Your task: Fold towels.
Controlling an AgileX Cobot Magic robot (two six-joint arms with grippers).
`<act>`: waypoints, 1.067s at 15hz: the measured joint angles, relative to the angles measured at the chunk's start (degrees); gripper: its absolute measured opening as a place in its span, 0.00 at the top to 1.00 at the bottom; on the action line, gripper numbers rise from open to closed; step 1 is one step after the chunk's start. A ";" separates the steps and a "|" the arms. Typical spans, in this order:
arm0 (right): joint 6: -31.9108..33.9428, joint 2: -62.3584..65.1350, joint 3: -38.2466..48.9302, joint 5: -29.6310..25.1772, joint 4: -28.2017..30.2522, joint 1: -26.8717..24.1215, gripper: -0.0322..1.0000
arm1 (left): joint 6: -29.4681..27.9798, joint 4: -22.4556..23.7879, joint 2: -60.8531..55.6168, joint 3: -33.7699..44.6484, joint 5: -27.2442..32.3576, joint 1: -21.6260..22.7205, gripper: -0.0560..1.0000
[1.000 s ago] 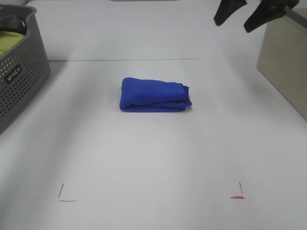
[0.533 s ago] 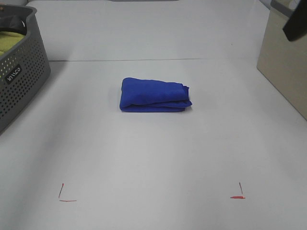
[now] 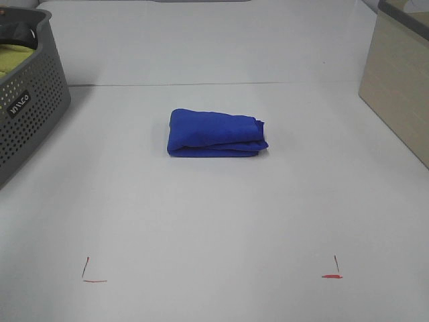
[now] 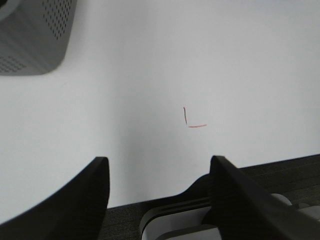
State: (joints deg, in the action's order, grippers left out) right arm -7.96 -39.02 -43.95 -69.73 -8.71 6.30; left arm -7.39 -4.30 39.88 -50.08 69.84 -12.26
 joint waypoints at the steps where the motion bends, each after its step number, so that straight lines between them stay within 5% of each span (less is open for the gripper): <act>1: 0.00 3.95 3.21 -0.06 0.92 0.00 0.22 | 0.57 0.00 -4.98 3.44 0.00 0.00 0.41; 7: -0.52 18.74 16.96 4.41 4.87 0.00 0.23 | 7.68 -0.06 -22.23 17.07 -2.64 0.00 0.41; 16: -0.52 18.74 17.25 6.30 4.76 0.00 0.23 | 13.01 -2.41 -22.46 20.05 -7.51 0.00 0.41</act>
State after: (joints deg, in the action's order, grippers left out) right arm -8.48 -20.28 -26.70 -63.43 -3.95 6.30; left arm 5.61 -6.70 17.42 -30.02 62.34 -12.26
